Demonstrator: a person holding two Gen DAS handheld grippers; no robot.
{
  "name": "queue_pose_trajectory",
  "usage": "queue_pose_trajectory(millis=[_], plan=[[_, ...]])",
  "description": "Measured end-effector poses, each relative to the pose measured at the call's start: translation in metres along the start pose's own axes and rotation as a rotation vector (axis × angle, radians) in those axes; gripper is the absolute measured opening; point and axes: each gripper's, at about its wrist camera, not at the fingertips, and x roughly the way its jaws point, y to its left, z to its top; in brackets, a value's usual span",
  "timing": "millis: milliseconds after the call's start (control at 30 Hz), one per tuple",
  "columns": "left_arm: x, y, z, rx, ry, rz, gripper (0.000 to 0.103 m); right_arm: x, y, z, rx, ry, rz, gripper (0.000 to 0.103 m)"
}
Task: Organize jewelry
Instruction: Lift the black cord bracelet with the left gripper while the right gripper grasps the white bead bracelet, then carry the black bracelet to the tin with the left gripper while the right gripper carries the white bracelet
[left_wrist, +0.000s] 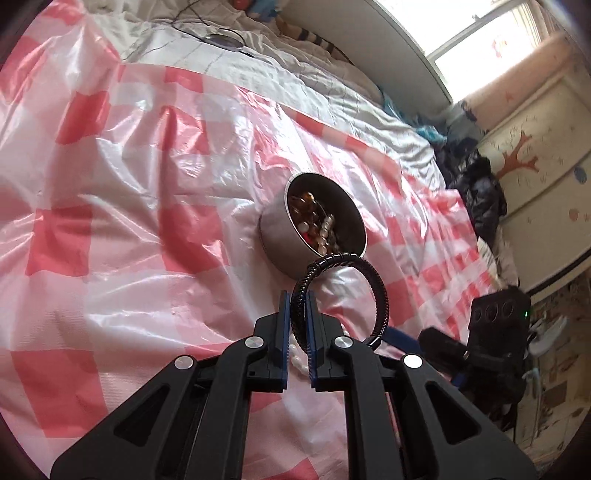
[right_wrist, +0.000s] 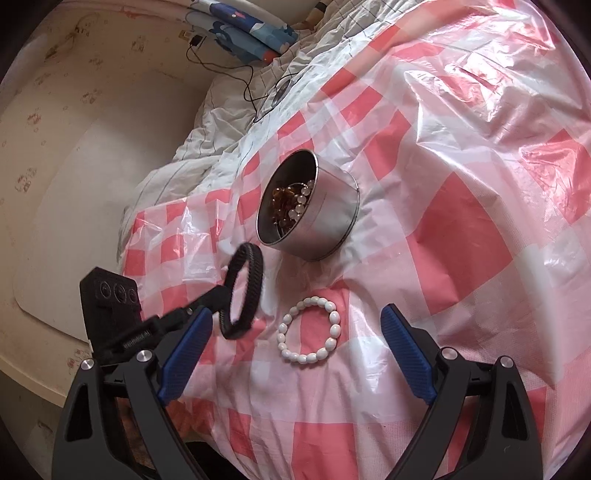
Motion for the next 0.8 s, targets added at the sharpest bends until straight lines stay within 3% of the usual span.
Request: queue_pose_trajectory(millis=[133,267,367,467,533,567,667,800], plan=[[-0.011,0.018,0.004,-0.066,-0.032,0.014,0.007,0.022,0.033,-0.011,-0.202,0.045,-0.152,0.089],[-0.012,0.024,0.003,-0.078,-0.033,0.017,0.008,0.051,0.045,-0.017,-0.337,0.084,-0.362,0.089],[-0.011,0.024,0.003,-0.080,-0.030,0.010,0.008,0.062,0.052,-0.023,-0.420,0.096,-0.427,0.088],[-0.009,0.022,0.003,-0.076,-0.022,-0.001,0.008,0.067,0.060,-0.035,-0.517,0.104,-0.484,0.059],[-0.009,0.020,0.003,-0.071,-0.020,-0.007,0.008,0.063,0.057,-0.032,-0.478,0.113,-0.430,0.043],[-0.010,0.020,0.003,-0.072,-0.022,-0.009,0.008,0.060,0.052,-0.028,-0.441,0.115,-0.393,0.028],[-0.009,0.023,0.002,-0.082,-0.019,0.008,0.008,0.048,0.035,-0.019,-0.300,0.113,-0.270,0.019],[-0.002,0.032,0.002,-0.096,0.007,0.032,0.008,0.037,0.025,-0.010,-0.195,0.084,-0.153,0.016]])
